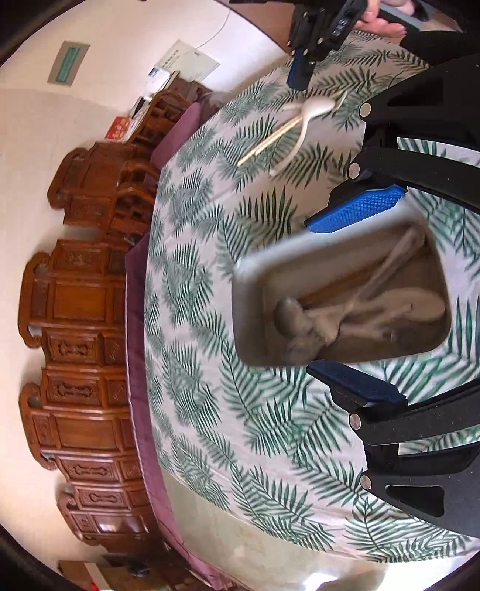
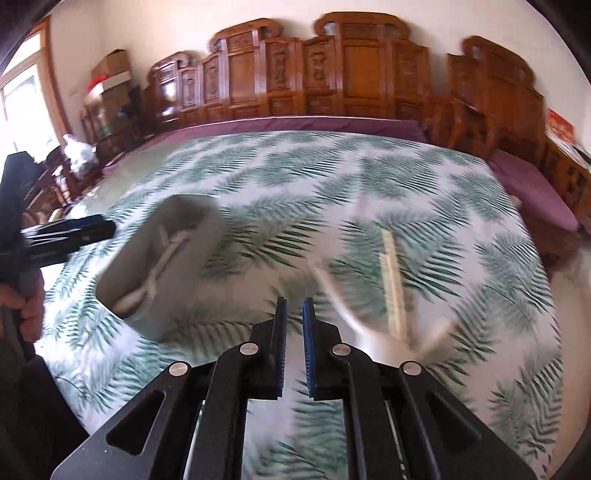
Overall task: Organize utensils
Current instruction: 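Return both tools to the utensils while the left tool grasps a white plastic spoon, then grasp a white plastic fork with the right tool while the left tool holds the spoon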
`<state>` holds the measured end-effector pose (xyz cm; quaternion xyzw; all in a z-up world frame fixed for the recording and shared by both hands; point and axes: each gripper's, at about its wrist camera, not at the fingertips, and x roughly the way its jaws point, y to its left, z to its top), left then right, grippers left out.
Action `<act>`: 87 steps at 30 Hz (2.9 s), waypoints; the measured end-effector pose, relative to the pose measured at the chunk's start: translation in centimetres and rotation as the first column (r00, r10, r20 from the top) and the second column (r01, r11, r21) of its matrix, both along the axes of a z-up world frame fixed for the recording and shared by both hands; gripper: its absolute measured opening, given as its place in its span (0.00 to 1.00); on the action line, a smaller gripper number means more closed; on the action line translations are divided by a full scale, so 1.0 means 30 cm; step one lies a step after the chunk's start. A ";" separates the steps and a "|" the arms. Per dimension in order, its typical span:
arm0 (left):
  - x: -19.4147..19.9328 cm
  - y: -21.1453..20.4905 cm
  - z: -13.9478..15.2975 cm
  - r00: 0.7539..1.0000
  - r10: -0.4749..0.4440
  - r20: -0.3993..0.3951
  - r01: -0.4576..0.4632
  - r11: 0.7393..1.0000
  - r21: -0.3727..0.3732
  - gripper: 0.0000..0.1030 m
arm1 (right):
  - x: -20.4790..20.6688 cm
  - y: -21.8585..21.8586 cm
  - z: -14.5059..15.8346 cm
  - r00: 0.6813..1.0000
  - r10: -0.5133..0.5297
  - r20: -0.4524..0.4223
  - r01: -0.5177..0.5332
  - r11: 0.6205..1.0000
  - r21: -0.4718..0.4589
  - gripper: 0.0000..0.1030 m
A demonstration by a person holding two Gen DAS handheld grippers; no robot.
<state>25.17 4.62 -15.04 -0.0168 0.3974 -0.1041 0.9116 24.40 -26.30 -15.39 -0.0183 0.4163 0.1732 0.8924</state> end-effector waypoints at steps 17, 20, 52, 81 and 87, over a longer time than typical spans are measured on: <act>-0.048 -0.476 -0.035 0.991 -0.126 -0.041 0.126 0.992 0.005 0.66 | 0.049 -0.385 -0.193 0.980 -0.200 -0.010 0.200 0.980 -0.016 0.24; -0.025 -0.547 -0.078 0.987 -0.145 -0.076 0.145 0.989 -0.008 0.66 | 0.063 -0.410 -0.210 0.979 -0.202 -0.016 0.202 0.979 0.007 0.24; 0.140 -0.873 -0.331 0.933 -0.245 -0.263 0.195 0.959 -0.204 0.43 | 0.090 -0.474 -0.303 0.969 -0.225 -0.097 0.225 0.974 -0.014 0.24; -0.007 -0.593 -0.100 0.955 -0.237 -0.177 0.215 0.967 -0.133 0.08 | 0.052 -0.106 -0.235 0.993 0.012 -0.118 0.003 0.992 0.125 0.30; -0.022 -0.519 -0.123 0.957 -0.214 -0.195 0.196 0.974 -0.110 0.08 | 0.045 -0.001 -0.276 0.984 0.064 -0.166 -0.055 0.997 0.058 0.30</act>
